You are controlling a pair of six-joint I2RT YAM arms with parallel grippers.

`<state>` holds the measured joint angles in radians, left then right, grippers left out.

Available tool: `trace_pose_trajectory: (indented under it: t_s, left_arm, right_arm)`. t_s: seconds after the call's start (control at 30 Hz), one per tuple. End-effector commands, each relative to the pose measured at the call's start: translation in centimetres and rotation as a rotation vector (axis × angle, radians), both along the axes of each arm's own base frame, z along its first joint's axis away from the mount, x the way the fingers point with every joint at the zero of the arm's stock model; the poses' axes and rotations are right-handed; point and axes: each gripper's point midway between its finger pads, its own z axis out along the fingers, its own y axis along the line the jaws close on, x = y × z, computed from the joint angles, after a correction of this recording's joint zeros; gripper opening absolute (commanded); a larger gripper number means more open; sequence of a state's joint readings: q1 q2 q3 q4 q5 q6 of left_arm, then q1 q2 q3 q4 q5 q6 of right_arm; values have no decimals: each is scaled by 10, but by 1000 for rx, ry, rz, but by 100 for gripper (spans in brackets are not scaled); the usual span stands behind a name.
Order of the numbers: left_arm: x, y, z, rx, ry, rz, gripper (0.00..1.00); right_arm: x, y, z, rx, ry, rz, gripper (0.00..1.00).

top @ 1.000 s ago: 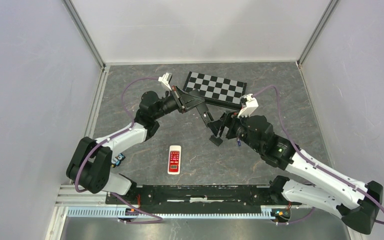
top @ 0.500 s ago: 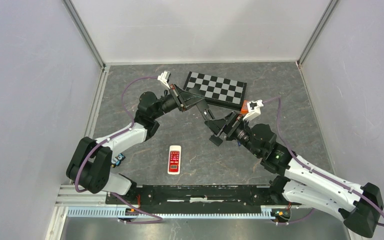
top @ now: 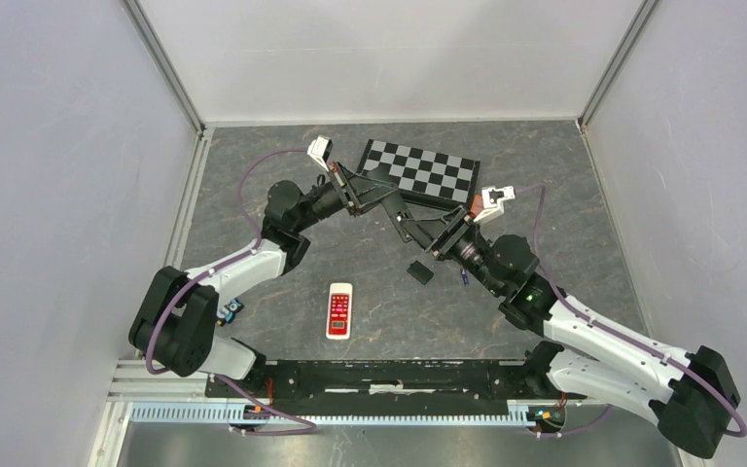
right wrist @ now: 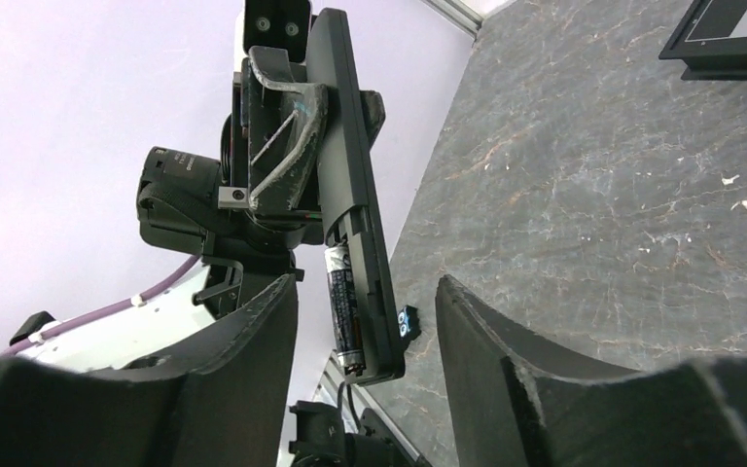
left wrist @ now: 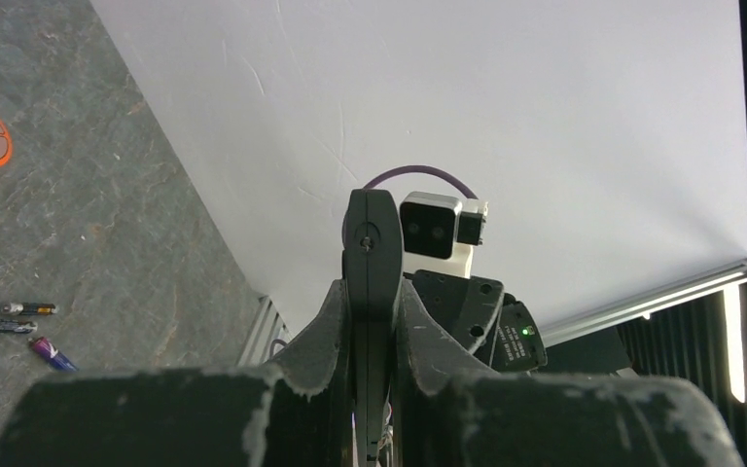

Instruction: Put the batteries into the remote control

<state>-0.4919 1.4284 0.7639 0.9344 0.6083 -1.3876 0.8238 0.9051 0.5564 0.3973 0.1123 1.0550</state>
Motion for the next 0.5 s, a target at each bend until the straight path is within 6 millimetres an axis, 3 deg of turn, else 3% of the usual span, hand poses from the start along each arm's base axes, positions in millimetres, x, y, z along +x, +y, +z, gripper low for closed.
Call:
trace_pose_trajectory:
  t_s: [0.0, 0.47]
  left_arm:
    - [-10, 4, 22, -59, -44, -27, 2]
    - [-8, 4, 28, -66, -42, -22, 2]
  right_arm:
    - [0, 2, 16, 66, -53, 29, 57]
    - [1, 1, -14, 12, -13, 50, 27]
